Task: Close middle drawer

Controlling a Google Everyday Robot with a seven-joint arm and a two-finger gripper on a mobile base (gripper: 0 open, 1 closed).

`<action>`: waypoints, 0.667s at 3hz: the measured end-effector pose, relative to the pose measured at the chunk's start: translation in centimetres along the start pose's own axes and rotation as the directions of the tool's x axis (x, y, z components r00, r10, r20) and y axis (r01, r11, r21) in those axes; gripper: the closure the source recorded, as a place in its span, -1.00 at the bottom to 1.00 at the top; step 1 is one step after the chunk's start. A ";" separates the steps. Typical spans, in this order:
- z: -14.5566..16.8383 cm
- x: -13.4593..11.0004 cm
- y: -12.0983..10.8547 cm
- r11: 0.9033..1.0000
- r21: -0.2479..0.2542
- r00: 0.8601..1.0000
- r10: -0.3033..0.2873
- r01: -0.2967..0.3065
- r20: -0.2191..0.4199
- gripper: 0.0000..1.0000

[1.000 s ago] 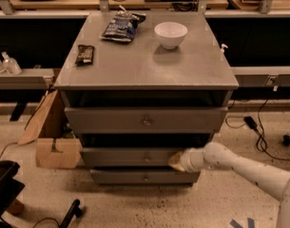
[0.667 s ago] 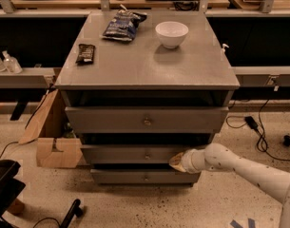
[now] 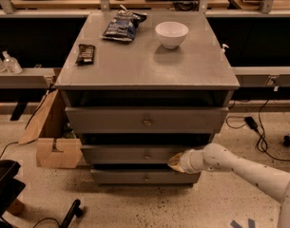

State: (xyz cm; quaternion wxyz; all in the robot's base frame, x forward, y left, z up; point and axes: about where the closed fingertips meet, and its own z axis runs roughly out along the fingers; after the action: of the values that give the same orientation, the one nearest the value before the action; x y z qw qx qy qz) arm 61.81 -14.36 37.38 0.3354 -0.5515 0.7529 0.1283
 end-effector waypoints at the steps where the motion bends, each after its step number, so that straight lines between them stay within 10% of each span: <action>1: 0.2 -0.1 0.2 1.000 -0.004 1.000 0.000 0.000 0.001 -0.29; 2: 0.4 -0.1 0.3 1.000 -0.007 1.000 -0.001 0.001 0.002 -0.76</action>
Offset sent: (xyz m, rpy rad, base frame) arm -0.0005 0.0017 -0.0010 0.0011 0.0018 0.0023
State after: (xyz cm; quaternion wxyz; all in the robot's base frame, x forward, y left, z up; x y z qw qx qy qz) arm 61.68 -13.96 37.13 0.3342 -0.5527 0.7520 0.1314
